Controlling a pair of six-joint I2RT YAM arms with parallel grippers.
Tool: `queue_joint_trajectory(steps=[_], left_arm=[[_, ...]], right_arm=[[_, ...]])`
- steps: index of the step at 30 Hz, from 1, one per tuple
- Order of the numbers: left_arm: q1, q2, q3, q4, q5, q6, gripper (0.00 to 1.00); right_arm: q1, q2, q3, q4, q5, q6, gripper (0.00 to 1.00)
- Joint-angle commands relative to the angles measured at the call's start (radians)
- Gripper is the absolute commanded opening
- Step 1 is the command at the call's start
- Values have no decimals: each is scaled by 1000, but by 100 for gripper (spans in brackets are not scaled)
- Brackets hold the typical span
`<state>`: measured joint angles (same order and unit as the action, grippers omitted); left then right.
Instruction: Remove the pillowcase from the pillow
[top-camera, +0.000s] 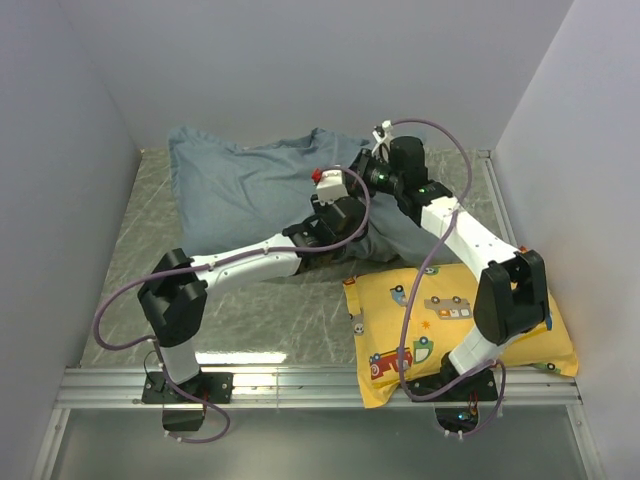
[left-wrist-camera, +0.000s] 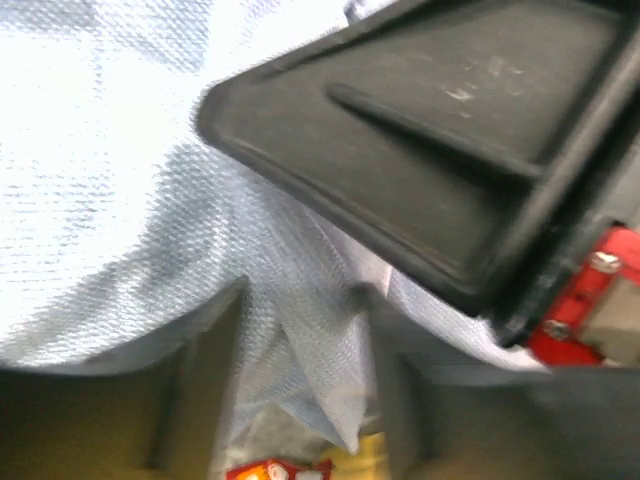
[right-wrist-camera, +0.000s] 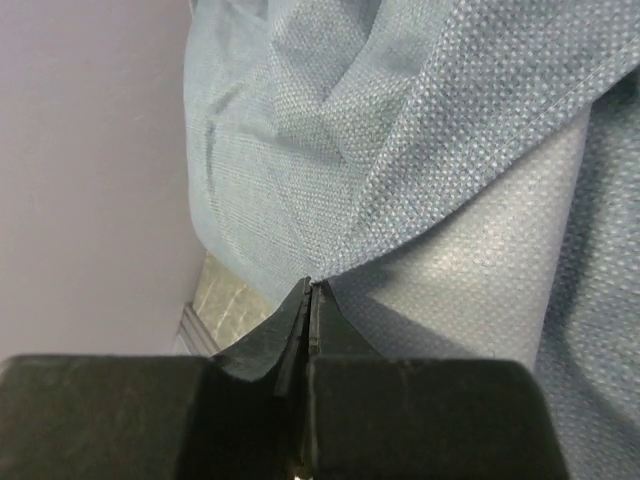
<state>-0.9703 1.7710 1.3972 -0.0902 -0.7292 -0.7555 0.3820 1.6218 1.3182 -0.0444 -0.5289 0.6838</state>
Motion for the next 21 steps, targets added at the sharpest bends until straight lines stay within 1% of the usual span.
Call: queue_joint_trajectory(steps=[1, 3, 4, 6, 7, 8, 9, 11, 12, 14, 15, 17, 21], left_arm=[[16, 2, 43, -23, -199, -65, 49], [18, -11, 30, 9, -205, -56, 35], [19, -10, 23, 12, -205, -47, 21], [33, -2, 32, -2, -203, -47, 10], [39, 4, 46, -35, -202, -62, 4], [45, 10, 49, -54, -203, -74, 1], [56, 5, 45, -55, -202, -83, 1], [65, -25, -6, -17, -191, -82, 0], [76, -37, -26, -5, -173, -84, 0], [85, -67, -66, 9, -151, -103, 1], [94, -74, -78, 17, -142, -110, 0], [97, -94, -112, 35, -115, -114, 1], [107, -107, -136, 63, -81, -117, 0]], right_arm=[[6, -82, 1, 38, -68, 0, 0], [5, -91, -5, 28, -65, -9, 0], [1, -97, -14, 29, -63, -12, 0], [-5, -108, -25, 32, -65, -15, 4], [-8, -111, -36, 29, -65, -20, 6], [-15, -114, -34, 22, -50, -33, 8], [-23, -123, -36, 6, -33, -44, 17], [-43, -137, -31, -60, 25, -94, 30], [-45, -154, -30, -87, 106, -114, 42], [-49, -172, -31, -149, 206, -168, 54], [-49, -187, -36, -164, 287, -179, 62], [-49, -198, -57, -175, 329, -200, 69], [-35, -169, -68, -178, 356, -224, 71]])
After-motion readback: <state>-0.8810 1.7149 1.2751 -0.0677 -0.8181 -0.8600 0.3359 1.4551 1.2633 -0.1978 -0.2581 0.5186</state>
